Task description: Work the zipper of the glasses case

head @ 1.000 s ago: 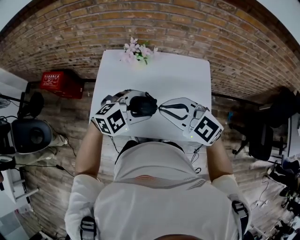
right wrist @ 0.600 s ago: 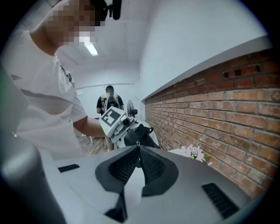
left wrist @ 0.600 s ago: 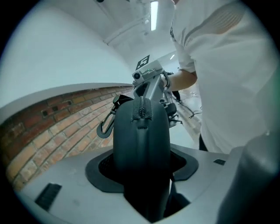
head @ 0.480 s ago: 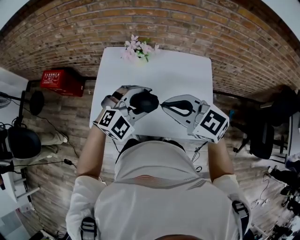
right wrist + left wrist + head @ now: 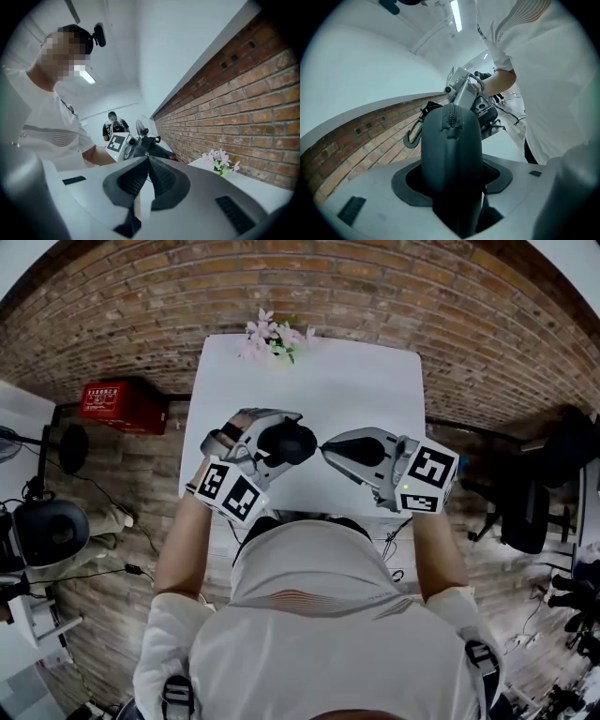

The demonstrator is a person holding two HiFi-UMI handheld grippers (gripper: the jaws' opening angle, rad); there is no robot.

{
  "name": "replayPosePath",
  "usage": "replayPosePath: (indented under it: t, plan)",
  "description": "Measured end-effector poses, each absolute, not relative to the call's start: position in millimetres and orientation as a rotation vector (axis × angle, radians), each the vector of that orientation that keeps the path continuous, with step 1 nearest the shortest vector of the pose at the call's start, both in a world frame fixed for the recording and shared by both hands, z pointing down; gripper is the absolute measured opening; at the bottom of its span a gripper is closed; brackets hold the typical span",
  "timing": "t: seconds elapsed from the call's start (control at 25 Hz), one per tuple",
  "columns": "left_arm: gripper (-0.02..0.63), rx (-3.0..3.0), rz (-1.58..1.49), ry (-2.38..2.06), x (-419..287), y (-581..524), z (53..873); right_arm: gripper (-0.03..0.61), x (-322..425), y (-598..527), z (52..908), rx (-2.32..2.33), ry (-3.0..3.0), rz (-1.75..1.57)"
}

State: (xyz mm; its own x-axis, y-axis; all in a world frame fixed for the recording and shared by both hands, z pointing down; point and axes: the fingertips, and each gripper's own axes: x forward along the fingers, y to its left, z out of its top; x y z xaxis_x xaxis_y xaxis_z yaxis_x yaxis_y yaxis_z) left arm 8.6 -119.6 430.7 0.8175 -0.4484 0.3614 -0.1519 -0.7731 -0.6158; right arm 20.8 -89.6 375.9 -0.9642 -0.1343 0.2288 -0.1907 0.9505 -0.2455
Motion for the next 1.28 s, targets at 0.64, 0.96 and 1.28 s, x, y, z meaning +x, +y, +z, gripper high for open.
replayPosePath:
  t: [0.64,0.96,1.28]
  plan:
    - [0.253,-2.427,-0.632,0.361,5.7,-107.1,427.0,0.054,17.3,-84.7,382.0,0.094,-2.824,0.483]
    - [0.252,-2.363,-0.682,0.394,3.2,-110.8,424.5,0.052,20.9,-89.8,381.6,0.178,-2.792,0.553]
    - [0.252,-2.396,-0.683,0.363,1.4,-104.0,427.5,0.055,18.9,-91.5,390.9,0.207,-2.76,0.609]
